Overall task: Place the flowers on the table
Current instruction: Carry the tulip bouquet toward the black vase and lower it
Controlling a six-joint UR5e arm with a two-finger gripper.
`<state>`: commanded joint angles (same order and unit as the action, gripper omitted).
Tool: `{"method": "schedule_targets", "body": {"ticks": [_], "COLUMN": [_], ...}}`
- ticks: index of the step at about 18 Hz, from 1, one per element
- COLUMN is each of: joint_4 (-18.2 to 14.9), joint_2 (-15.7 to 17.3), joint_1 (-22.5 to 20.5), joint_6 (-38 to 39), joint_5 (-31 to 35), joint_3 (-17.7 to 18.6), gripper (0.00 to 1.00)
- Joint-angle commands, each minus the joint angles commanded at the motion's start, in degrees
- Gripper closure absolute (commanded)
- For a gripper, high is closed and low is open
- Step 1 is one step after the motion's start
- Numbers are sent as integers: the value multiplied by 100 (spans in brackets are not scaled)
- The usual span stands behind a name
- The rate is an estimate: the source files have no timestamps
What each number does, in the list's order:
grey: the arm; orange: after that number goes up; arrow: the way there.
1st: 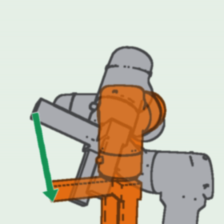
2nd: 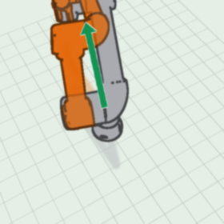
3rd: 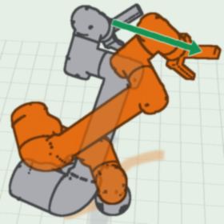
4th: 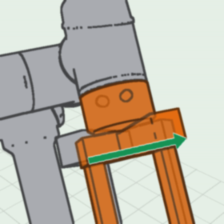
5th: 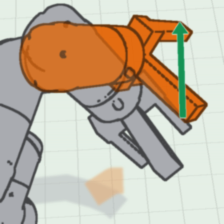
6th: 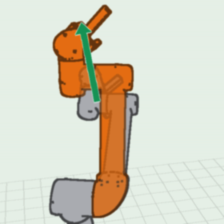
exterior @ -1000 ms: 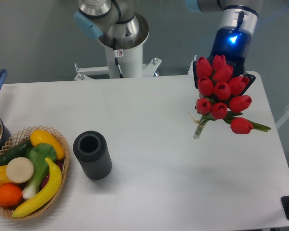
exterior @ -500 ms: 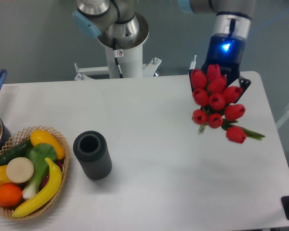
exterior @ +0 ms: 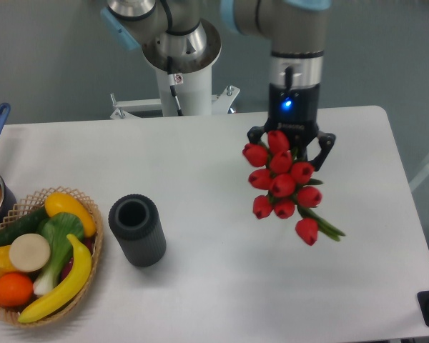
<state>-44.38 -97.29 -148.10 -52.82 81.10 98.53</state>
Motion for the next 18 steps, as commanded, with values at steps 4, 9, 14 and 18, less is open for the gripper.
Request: {"method": "schedule_targets", "body": {"ticks": [4, 9, 14, 18], "joint_4": [-88, -88, -53, -27], "joint_2": [-281, -580, -1124, -1476], "joint_1": [474, 695, 1169, 1371], "joint_6": [-140, -176, -176, -132], "joint_5": [1135, 1635, 2594, 2683], "joint_3": [-35, -27, -62, -150], "gripper": [55, 55, 55, 55]}}
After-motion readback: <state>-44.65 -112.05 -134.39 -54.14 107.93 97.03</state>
